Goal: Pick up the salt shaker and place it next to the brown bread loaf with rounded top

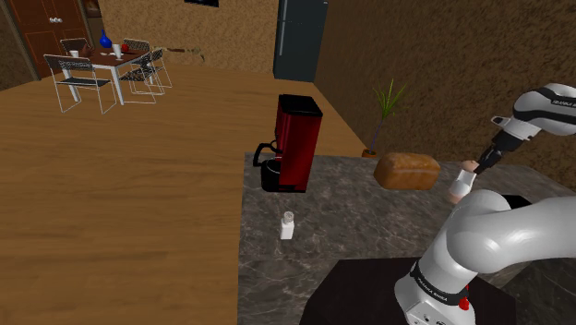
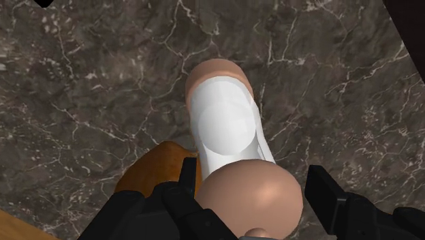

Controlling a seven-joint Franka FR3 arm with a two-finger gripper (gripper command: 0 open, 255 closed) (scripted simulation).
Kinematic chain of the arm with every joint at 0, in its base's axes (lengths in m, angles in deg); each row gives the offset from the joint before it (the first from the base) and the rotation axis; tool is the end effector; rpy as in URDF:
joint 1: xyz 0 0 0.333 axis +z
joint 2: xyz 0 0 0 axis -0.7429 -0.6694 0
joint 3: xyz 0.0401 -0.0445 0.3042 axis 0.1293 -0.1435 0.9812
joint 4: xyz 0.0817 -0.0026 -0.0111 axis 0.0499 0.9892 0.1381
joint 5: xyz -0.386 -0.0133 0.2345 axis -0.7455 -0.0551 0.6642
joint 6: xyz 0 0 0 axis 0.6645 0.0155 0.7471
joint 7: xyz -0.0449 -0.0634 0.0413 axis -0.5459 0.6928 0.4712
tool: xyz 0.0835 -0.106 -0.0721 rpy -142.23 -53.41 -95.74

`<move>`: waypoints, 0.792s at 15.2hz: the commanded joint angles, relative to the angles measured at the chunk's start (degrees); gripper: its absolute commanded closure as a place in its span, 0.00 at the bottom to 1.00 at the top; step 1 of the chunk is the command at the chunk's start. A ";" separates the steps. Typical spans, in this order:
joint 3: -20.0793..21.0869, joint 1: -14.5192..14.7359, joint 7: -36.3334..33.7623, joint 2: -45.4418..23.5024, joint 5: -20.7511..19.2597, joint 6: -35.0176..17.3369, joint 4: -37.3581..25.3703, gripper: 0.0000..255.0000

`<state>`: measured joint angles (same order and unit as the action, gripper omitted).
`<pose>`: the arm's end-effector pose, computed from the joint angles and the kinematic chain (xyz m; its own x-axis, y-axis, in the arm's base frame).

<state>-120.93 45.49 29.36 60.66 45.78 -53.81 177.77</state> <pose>0.0239 -0.5461 0.3747 0.9803 0.0151 0.1968 0.0350 -0.9945 -0.0984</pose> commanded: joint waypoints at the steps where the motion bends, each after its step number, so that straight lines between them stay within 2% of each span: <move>1: -1.07 0.30 -0.10 0.14 -0.65 -1.27 0.88 1.00; 5: -3.10 0.77 -0.24 0.42 -1.94 -3.52 2.47 1.00; 12: -3.10 0.77 -0.24 0.43 -1.95 -3.51 2.47 1.00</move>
<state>-124.04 46.27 29.12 61.09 43.83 -57.31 180.24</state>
